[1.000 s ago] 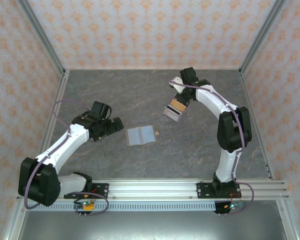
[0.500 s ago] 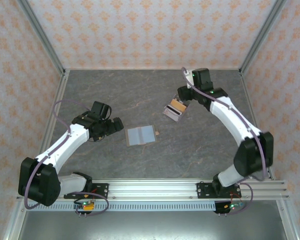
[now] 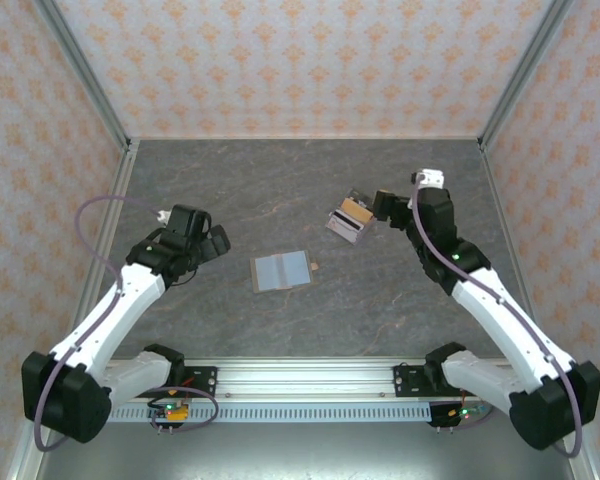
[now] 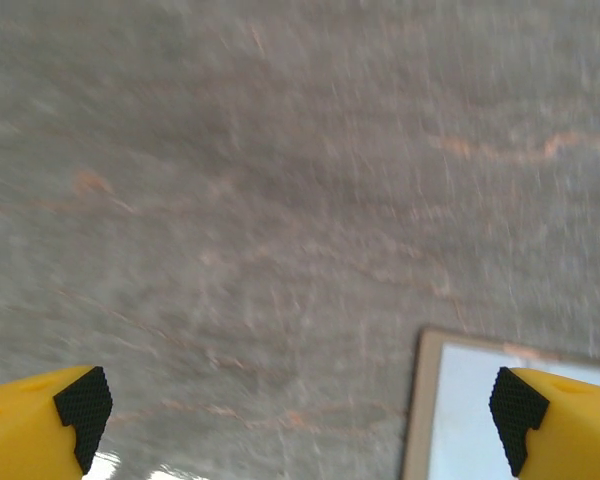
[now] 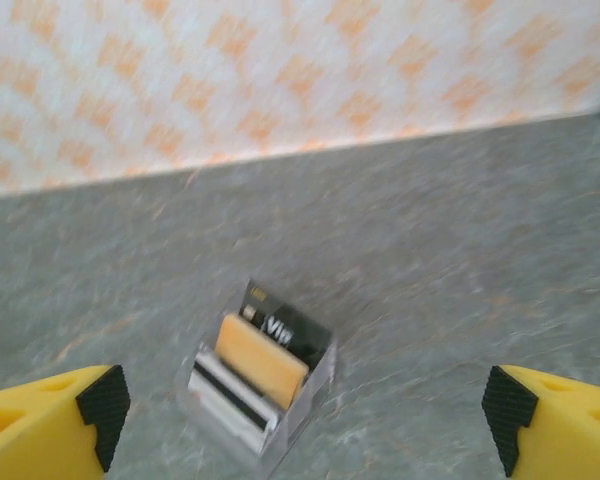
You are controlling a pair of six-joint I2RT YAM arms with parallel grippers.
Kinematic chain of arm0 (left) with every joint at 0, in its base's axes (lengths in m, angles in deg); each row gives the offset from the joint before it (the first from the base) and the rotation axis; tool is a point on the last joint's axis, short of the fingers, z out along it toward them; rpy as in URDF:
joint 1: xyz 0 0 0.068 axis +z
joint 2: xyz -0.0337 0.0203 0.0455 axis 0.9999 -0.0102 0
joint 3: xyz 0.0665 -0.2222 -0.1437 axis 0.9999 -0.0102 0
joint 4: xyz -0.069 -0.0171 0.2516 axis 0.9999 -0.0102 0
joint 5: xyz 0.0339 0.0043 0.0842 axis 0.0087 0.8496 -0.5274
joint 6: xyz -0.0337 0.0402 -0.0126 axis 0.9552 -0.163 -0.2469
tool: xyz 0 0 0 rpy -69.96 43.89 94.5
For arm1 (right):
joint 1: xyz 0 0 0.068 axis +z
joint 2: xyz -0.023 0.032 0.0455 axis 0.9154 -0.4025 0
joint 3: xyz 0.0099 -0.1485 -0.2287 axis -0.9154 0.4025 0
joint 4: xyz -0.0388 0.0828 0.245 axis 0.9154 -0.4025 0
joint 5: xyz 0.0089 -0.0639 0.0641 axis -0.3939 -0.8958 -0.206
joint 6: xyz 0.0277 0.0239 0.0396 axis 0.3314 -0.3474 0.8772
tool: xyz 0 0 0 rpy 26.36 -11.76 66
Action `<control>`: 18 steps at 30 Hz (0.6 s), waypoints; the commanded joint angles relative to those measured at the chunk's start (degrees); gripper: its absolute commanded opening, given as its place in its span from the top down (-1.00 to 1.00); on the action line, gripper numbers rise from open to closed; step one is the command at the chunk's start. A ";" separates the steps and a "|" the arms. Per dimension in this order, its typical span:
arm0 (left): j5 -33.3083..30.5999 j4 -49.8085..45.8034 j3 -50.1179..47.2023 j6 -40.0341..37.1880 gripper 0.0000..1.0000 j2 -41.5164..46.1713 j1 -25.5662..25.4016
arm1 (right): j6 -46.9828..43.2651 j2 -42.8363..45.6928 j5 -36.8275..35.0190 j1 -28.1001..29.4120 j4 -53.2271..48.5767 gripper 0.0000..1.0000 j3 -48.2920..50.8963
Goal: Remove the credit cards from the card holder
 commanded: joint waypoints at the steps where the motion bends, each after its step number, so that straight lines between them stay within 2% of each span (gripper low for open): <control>1: -14.79 3.62 -0.19 -2.22 -1.00 4.35 0.55 | 0.41 3.54 -12.48 -0.82 4.42 -0.99 1.63; 7: -25.06 15.35 -6.84 -10.41 -1.00 9.30 0.55 | -1.23 4.24 -20.91 -4.40 11.88 -0.99 6.99; 10: -29.22 24.01 -12.01 -14.99 -1.00 10.04 0.58 | -4.84 2.11 -22.38 -6.62 20.77 -0.99 12.07; 12: -31.18 30.03 -15.17 -17.08 -1.00 9.29 0.67 | -6.02 -0.41 -22.95 -8.16 28.49 -0.99 16.76; 16: -36.99 38.29 -19.57 -19.88 -1.00 5.16 1.39 | -2.41 -7.88 -22.73 -12.50 30.47 -0.99 19.30; 18: -37.48 43.79 -22.03 -21.82 -1.00 2.73 2.84 | -3.37 -13.14 -22.34 -14.13 35.28 -0.99 21.27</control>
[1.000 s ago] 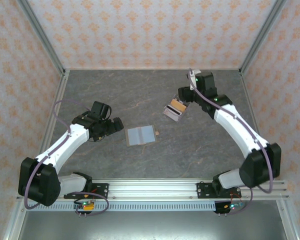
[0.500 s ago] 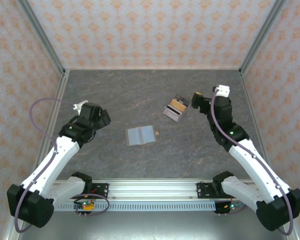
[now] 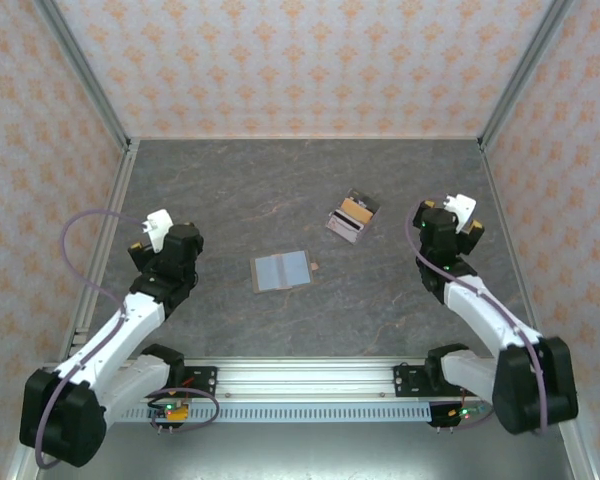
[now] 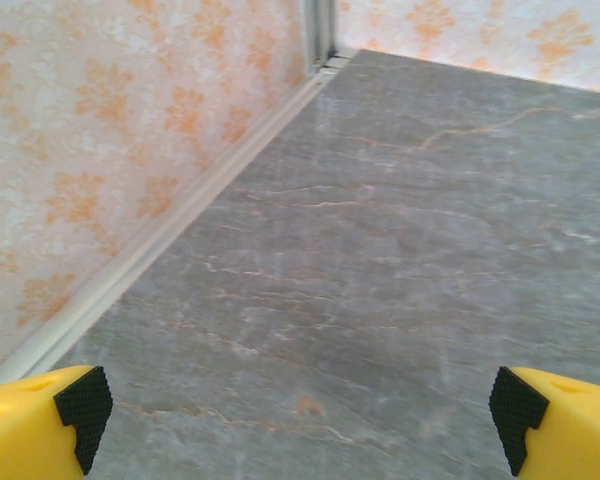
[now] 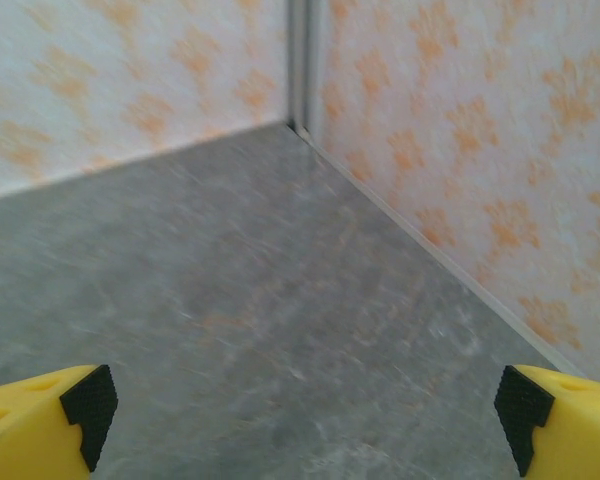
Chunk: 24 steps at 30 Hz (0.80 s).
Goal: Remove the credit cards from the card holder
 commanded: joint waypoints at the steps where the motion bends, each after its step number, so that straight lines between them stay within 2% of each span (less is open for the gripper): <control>1: -5.96 13.74 -3.59 -4.94 -1.00 -3.14 2.45 | -0.69 -6.36 -1.62 -2.12 10.75 -0.99 2.07; 6: 5.34 27.14 -8.30 -7.75 -1.00 -8.05 7.47 | -1.75 -15.03 3.66 -4.39 18.42 -0.99 3.35; 12: 19.26 40.27 -11.87 -9.57 -1.00 -12.49 13.82 | -4.43 -18.72 12.08 -4.52 25.86 -0.99 5.36; 16: 28.35 49.83 -14.02 -10.88 -1.00 -16.11 16.30 | -5.78 -19.73 16.21 -4.60 30.15 -0.99 7.27; 19: 33.75 51.45 -13.09 -12.61 -1.00 -18.86 16.37 | -6.71 -20.18 19.43 -4.88 33.02 -0.99 8.80; 24: 34.16 55.74 -12.52 -13.18 -1.00 -24.16 16.38 | -7.24 -22.34 20.31 -4.97 35.96 -0.99 9.49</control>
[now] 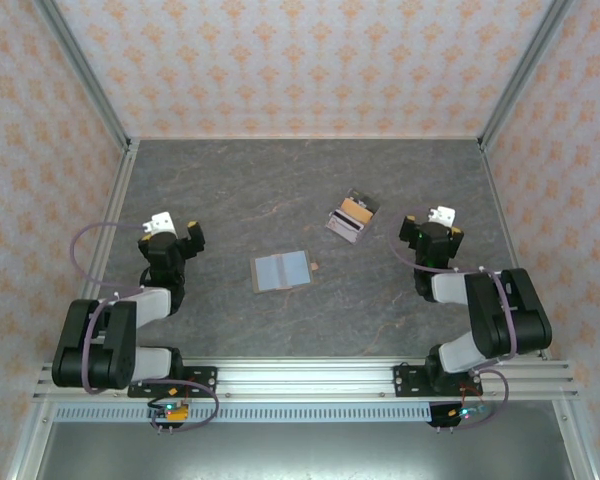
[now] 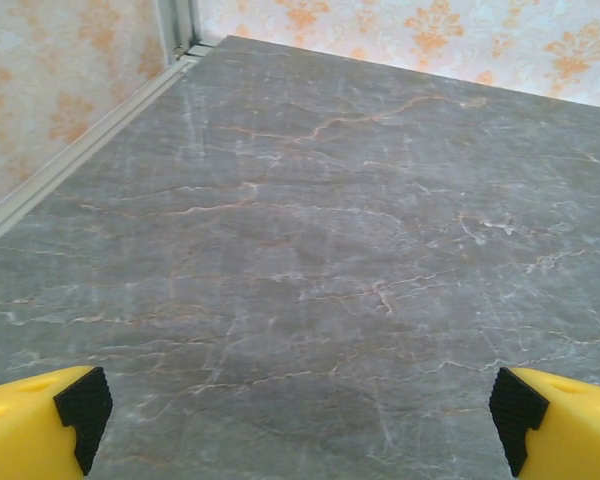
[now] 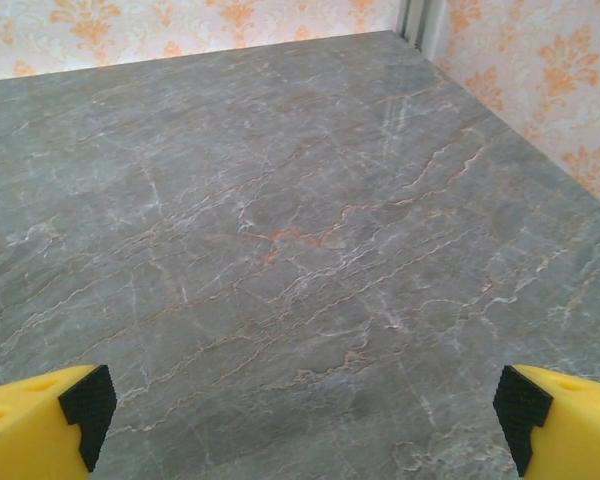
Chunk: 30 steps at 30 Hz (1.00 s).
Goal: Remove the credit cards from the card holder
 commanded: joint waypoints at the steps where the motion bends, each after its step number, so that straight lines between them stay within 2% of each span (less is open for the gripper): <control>1: 3.22 5.60 1.23 -2.24 -1.00 -2.78 0.13 | -1.01 -1.08 2.22 -0.46 4.26 -0.99 0.62; 6: 3.29 3.29 2.97 -3.40 -1.00 -3.77 -0.82 | -0.85 -1.30 1.98 -0.41 4.09 -0.99 0.43; 10: 2.60 6.58 3.62 -4.78 -1.00 -8.39 -2.20 | -0.70 -1.23 1.93 -0.50 3.56 -0.99 0.16; 15: -0.60 0.95 7.20 -8.05 -1.00 -9.15 -5.54 | -0.32 -1.37 2.30 -0.85 2.41 -0.99 -0.46; 30: 0.67 -0.42 7.72 -7.72 -1.00 -9.12 -4.99 | 0.23 -1.40 3.34 -1.60 1.01 -0.99 -1.27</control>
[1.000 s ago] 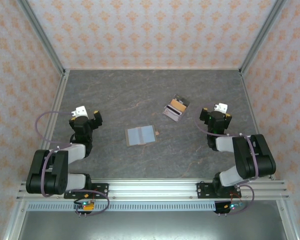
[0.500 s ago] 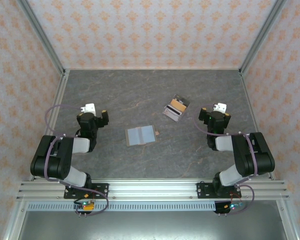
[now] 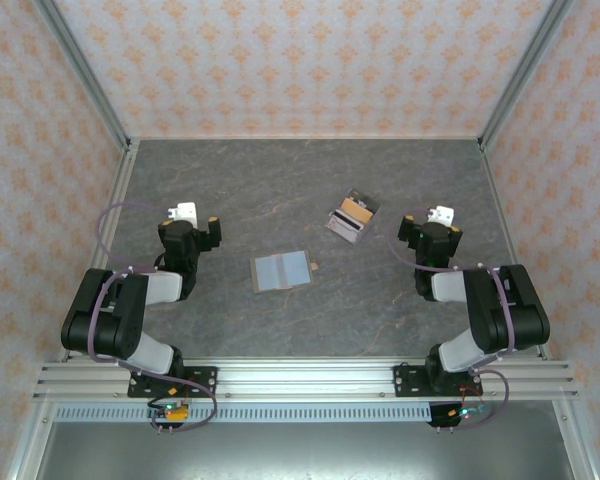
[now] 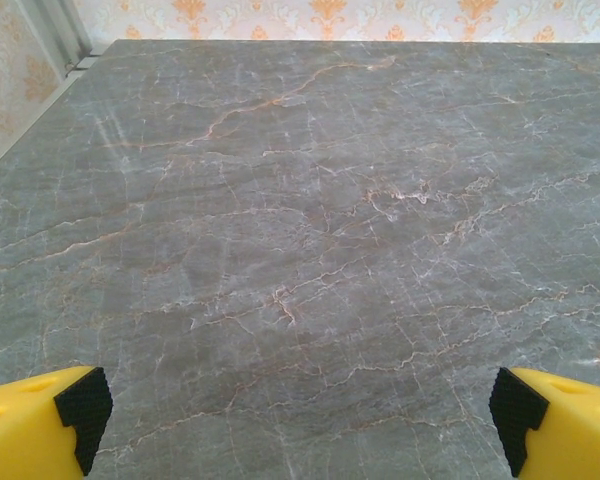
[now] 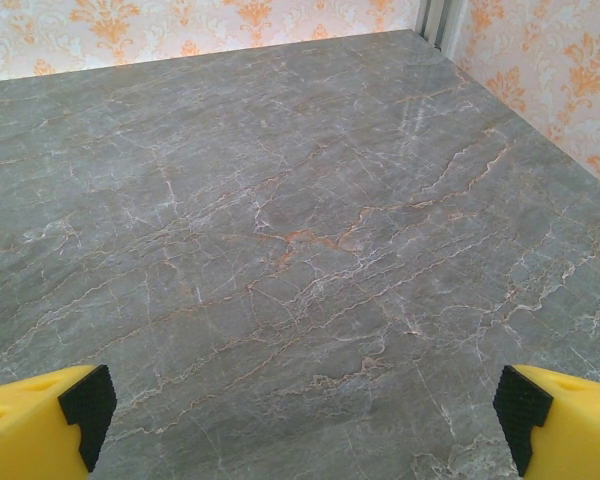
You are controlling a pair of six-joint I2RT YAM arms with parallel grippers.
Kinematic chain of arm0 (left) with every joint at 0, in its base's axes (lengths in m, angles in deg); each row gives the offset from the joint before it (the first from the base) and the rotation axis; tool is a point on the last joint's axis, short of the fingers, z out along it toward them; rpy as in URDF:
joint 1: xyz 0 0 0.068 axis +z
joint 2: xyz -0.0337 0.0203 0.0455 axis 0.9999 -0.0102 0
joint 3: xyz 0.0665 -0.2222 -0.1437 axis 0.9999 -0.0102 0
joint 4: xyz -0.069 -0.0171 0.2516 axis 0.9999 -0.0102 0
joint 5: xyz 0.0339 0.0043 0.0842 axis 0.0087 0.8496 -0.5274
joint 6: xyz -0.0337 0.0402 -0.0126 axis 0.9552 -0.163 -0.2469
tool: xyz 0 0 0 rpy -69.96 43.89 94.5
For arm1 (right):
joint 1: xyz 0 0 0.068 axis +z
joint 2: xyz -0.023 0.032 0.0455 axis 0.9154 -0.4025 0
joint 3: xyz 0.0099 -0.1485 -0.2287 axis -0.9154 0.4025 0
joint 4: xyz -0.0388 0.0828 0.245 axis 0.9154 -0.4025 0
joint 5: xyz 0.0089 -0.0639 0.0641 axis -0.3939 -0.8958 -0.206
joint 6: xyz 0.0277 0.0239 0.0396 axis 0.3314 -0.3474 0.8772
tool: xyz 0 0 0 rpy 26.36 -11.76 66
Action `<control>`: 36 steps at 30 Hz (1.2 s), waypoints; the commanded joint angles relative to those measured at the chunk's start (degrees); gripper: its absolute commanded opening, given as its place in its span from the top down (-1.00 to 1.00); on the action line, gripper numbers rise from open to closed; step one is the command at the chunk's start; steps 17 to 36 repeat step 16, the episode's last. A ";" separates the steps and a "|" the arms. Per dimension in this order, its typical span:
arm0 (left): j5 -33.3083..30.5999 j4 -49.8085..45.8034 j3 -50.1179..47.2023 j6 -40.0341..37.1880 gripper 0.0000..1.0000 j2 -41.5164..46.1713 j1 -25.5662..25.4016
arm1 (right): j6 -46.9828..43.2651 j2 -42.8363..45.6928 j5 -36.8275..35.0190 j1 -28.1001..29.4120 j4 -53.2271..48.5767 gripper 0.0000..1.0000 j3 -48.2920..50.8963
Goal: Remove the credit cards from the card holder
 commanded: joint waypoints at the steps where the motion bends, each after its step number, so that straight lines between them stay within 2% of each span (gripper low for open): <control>1: -0.41 -0.62 1.21 -0.81 -1.00 -0.11 0.57 | 0.70 -0.45 1.10 -0.81 -0.62 -0.99 -1.23; 36: -0.21 -0.74 1.30 -0.73 -1.00 -0.13 0.63 | 0.71 -0.38 1.20 -0.84 -0.52 -0.99 -1.11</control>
